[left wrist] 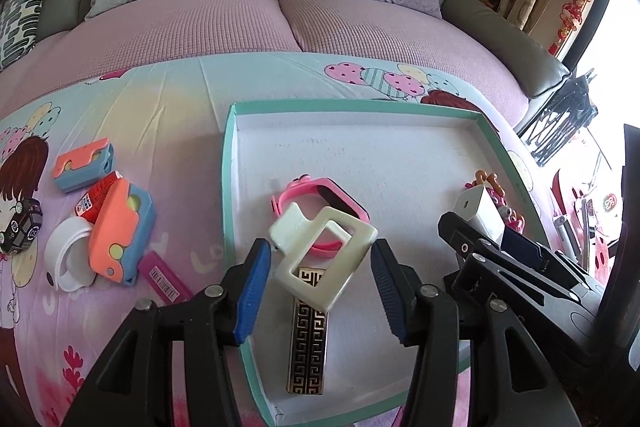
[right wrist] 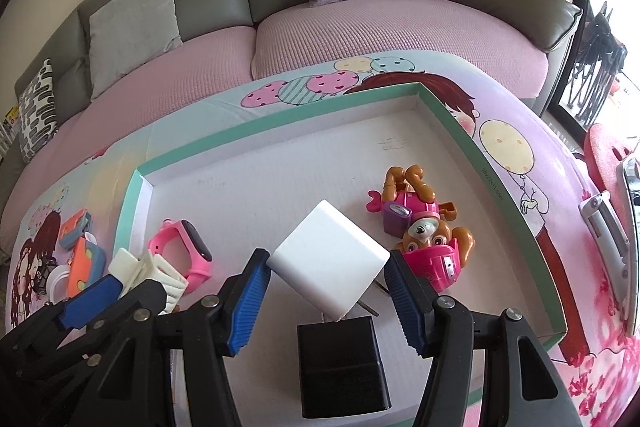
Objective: Organize rigid objects
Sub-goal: 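Lower the cream holder and white charger cube into the tray and open both tools, then withdraw both tools from the tray back toward the remaining objects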
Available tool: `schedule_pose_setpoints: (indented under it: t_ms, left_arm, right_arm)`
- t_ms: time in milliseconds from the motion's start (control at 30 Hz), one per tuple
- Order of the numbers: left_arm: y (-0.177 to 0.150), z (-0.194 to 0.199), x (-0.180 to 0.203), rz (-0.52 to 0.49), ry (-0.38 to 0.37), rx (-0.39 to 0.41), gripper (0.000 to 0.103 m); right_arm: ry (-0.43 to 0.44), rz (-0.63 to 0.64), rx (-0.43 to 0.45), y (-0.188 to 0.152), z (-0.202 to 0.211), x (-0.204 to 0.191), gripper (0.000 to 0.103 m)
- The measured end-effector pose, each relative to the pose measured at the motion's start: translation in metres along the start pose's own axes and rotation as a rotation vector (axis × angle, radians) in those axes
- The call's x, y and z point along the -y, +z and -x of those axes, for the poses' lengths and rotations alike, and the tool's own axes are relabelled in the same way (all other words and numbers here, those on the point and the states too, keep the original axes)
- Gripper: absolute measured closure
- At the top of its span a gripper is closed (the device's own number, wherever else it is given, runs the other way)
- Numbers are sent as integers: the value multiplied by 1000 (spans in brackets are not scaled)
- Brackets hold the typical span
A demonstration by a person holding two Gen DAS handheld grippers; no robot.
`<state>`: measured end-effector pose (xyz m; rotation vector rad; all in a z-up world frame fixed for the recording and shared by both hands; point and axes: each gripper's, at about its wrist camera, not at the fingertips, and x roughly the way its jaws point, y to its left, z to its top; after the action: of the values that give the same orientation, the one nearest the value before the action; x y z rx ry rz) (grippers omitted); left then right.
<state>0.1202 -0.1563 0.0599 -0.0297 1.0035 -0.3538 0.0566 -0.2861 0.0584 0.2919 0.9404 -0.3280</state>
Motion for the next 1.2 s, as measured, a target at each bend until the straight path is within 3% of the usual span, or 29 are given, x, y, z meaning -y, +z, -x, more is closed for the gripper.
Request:
schedule_pose_setpoints:
  t_ms: [200, 367, 500, 633, 767, 800, 833, 900, 933, 1200]
  left_arm:
    - [2, 5, -3, 15, -6, 7, 44]
    - [4, 16, -8, 26, -4, 33, 43]
    - [7, 25, -16, 50, 6, 61, 42]
    - [8, 33, -26, 84, 30, 89, 36]
    - [8, 36, -35, 112, 70, 111, 36]
    - [8, 37, -38, 128, 87, 120, 33]
    - [9, 38, -43, 147, 102, 127, 20]
    - [8, 40, -54, 194, 134, 148, 7]
    - [7, 42, -58, 209, 145, 153, 7]
    - [2, 44, -84, 307, 223, 181, 4]
  right_arm:
    - [2, -1, 7, 1, 1, -1, 40]
    - [25, -20, 66, 4, 12, 2, 30]
    - [35, -22, 78, 6, 15, 1, 30]
    - [40, -10, 92, 6, 17, -3, 29]
    - [27, 16, 109, 6, 17, -7, 17]
    - [23, 22, 114, 6, 18, -9, 17]
    - [22, 27, 120, 6, 18, -10, 16]
    - [29, 30, 127, 6, 19, -12, 8]
    - [33, 31, 130, 6, 20, -12, 0]
    - [22, 52, 128, 5, 17, -20, 0]
